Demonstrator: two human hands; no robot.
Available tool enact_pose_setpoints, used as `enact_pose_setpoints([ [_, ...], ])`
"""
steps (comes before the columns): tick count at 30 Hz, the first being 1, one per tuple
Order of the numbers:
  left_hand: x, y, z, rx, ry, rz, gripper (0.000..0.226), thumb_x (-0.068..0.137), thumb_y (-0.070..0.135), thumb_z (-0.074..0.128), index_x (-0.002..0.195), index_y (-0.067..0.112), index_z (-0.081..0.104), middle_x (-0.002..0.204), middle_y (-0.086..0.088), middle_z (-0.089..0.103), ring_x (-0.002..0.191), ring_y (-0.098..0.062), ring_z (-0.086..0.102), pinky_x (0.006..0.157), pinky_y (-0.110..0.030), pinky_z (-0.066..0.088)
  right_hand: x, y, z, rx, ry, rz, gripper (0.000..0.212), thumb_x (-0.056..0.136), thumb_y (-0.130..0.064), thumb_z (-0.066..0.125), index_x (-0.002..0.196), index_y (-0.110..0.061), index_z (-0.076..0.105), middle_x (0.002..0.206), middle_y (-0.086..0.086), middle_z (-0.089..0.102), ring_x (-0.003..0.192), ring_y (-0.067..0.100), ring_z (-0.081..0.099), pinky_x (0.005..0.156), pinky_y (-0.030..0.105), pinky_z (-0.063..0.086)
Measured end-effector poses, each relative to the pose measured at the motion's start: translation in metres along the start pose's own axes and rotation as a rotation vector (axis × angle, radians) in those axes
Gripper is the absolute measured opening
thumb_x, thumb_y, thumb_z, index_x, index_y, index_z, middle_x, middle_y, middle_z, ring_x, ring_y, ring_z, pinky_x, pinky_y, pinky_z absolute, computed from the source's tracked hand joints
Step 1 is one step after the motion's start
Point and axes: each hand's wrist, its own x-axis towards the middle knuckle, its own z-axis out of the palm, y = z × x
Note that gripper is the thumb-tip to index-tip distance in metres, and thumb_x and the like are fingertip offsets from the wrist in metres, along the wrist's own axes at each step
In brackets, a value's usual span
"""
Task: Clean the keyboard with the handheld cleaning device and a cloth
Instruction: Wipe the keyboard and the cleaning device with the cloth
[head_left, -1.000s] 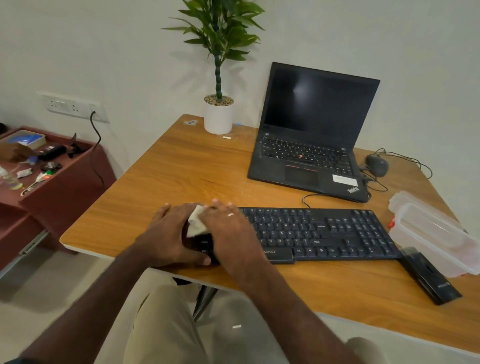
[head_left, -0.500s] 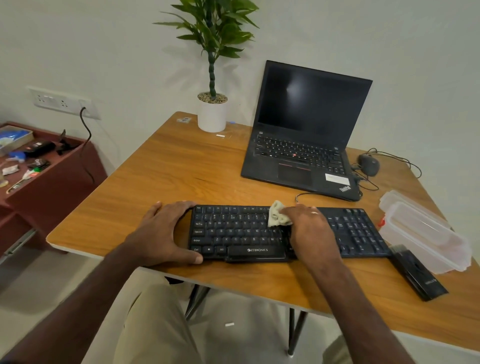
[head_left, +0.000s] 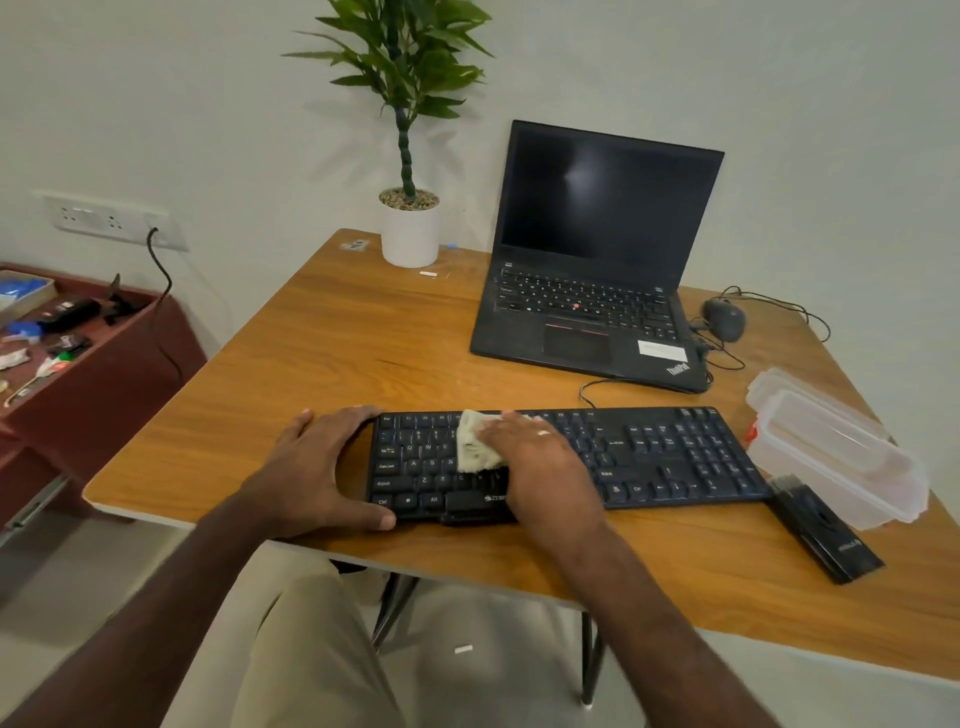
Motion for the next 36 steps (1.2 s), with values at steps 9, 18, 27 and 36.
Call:
enact_pose_setpoints([
  [9,0.0,0.005,-0.003,-0.003,-0.017,-0.031,0.138,0.035,0.1,0.06,0.152,0.04,0.022,0.146,0.022,0.032,0.134,0.001,0.02,0.12,-0.03,-0.004,-0.012,0.089,-0.046,-0.045,0.155,0.441,0.047,0.094,-0.003,0.059,0.137,-0.02,0.059,0.142,0.01,0.057,0.131,0.027,0.051,0.112,0.042,0.042],
  [18,0.01,-0.001,-0.029,0.027,-0.137,-0.085,0.118,0.03,0.099,0.064,0.133,0.059,0.022,0.146,0.02,0.034,0.134,-0.007,0.029,0.123,-0.048,0.013,-0.024,0.087,-0.028,-0.025,0.139,0.313,0.05,0.098,-0.005,0.055,0.143,-0.028,0.054,0.159,0.004,0.04,0.148,0.027,0.033,0.124,0.041,0.021],
  [27,0.042,0.096,0.025,0.363,-0.127,0.095,0.151,0.04,0.111,0.033,0.16,0.026,0.001,0.168,0.004,0.005,0.154,-0.014,0.002,0.119,-0.061,-0.015,-0.042,0.09,-0.014,0.142,0.311,0.316,0.049,0.095,0.005,0.051,0.136,-0.019,0.062,0.149,0.005,0.054,0.144,0.018,0.043,0.121,0.031,0.025],
  [36,0.081,0.154,0.071,0.396,-0.148,0.166,0.135,0.052,0.1,0.051,0.158,0.025,0.014,0.164,0.009,0.021,0.149,-0.01,0.019,0.121,-0.06,0.011,-0.052,0.083,-0.009,-0.027,0.324,-0.066,0.055,0.072,-0.004,0.085,0.122,-0.019,0.072,0.132,0.003,0.068,0.131,0.02,0.055,0.112,0.044,0.034],
])
